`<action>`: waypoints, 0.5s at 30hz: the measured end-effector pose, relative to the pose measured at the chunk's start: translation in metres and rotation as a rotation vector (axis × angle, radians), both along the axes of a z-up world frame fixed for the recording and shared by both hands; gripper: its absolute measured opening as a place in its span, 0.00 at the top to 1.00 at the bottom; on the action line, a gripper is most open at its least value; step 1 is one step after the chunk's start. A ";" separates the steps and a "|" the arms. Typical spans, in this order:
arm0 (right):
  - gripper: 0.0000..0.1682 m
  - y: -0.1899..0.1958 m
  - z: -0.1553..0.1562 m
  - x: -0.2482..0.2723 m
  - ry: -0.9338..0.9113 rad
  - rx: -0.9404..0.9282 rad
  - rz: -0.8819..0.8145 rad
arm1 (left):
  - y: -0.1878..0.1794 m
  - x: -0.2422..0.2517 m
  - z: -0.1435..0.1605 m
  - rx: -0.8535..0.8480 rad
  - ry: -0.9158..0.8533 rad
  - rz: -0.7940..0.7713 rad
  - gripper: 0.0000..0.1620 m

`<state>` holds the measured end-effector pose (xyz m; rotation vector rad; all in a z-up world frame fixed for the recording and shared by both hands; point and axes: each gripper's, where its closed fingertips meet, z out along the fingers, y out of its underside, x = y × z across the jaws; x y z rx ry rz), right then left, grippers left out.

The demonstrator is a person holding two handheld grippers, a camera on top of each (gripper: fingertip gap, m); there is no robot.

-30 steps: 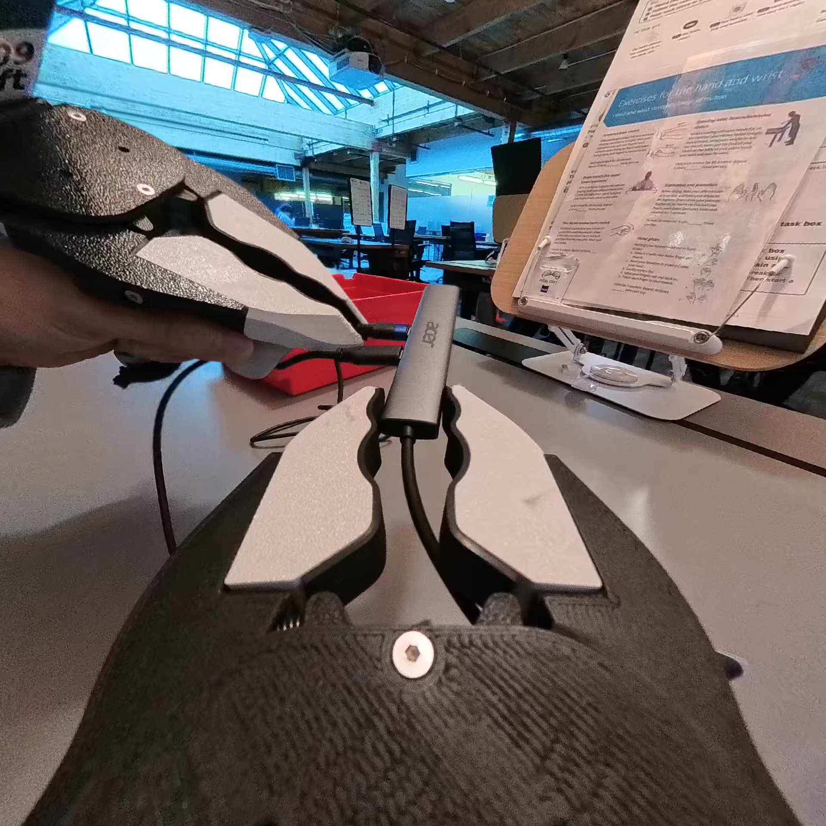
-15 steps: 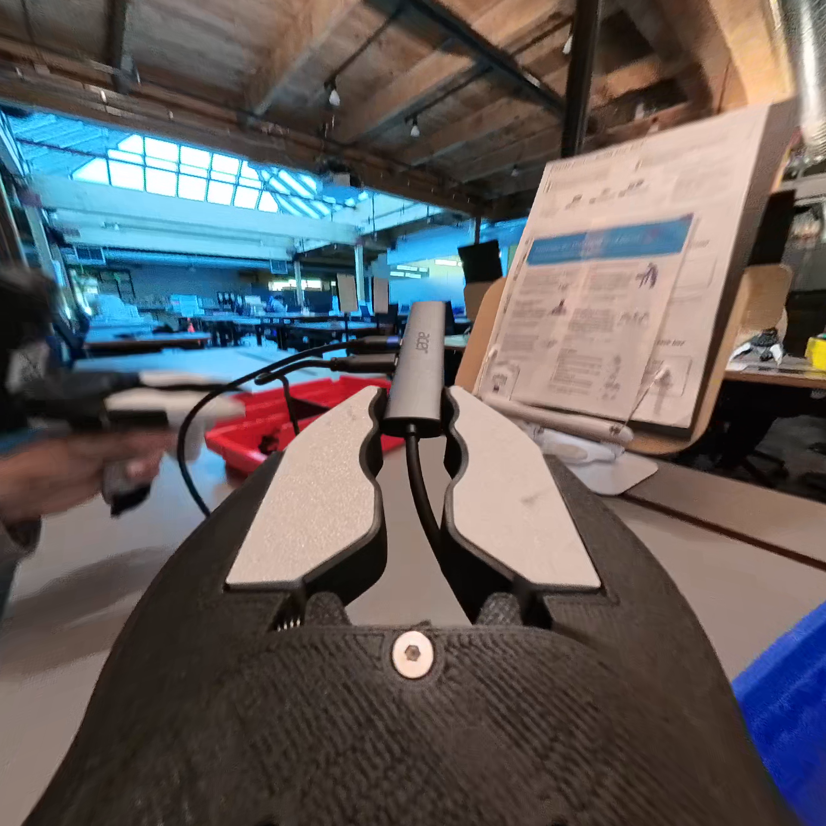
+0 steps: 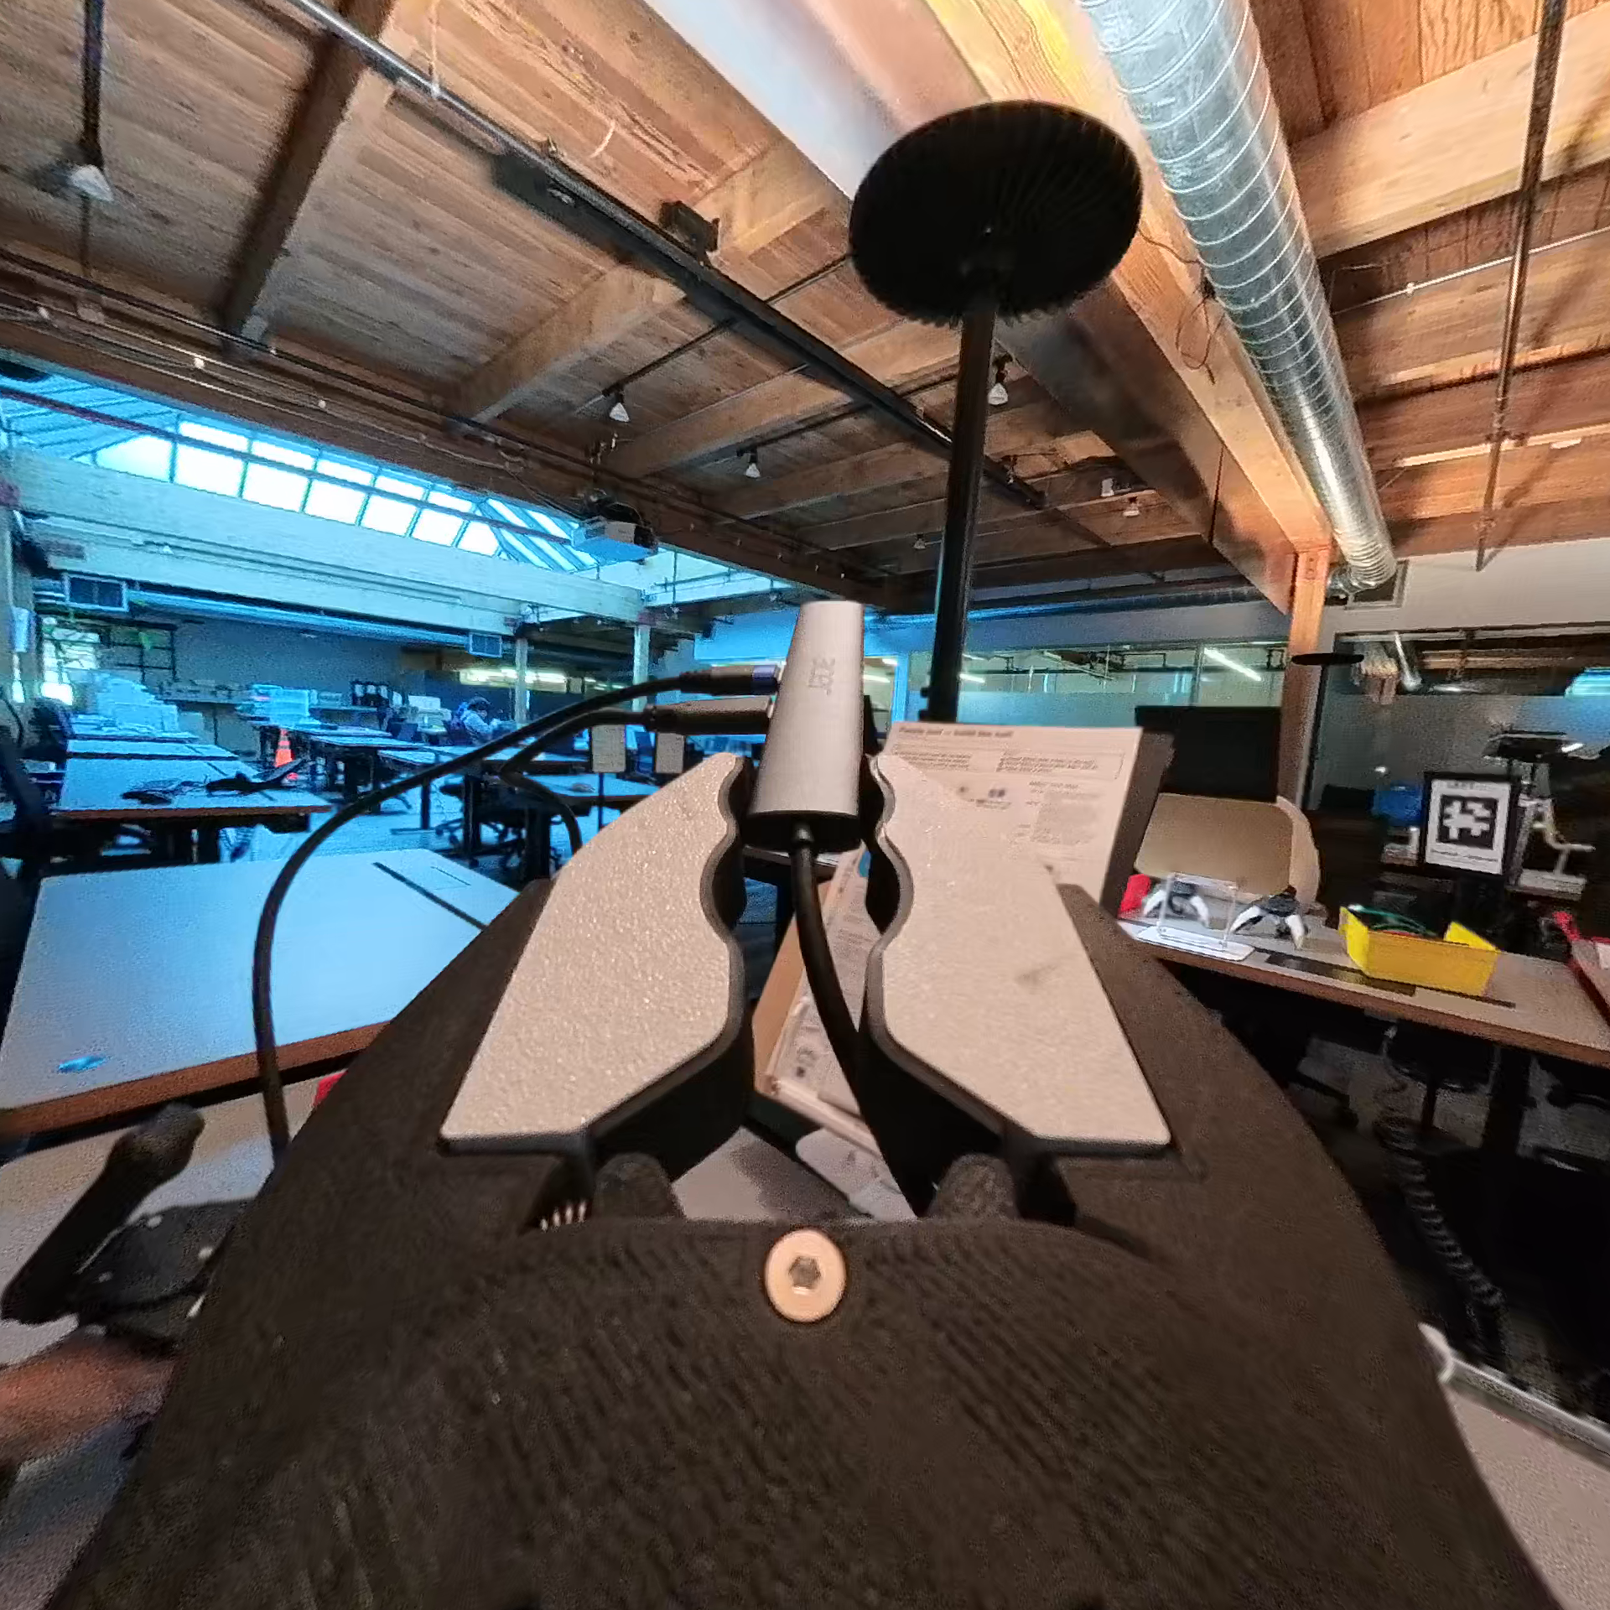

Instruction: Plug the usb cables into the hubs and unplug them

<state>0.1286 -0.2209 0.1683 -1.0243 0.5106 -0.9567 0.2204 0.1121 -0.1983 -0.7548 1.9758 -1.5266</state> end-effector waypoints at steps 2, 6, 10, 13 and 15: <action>0.86 -0.008 0.028 0.003 0.000 -0.030 -0.012 | -0.005 -0.001 -0.004 0.006 0.017 -0.018 0.73; 0.86 -0.024 0.076 0.012 0.006 -0.067 -0.029 | -0.015 -0.004 -0.013 0.027 0.031 -0.051 0.73; 0.86 -0.050 0.122 0.023 -0.014 -0.060 -0.100 | -0.019 -0.006 -0.014 0.050 0.018 -0.071 0.73; 0.86 -0.070 0.148 0.038 -0.009 -0.074 -0.162 | -0.020 -0.006 -0.015 0.055 0.017 -0.069 0.73; 0.86 -0.080 0.162 0.047 -0.003 -0.064 -0.190 | -0.020 -0.006 -0.015 0.056 0.019 -0.070 0.74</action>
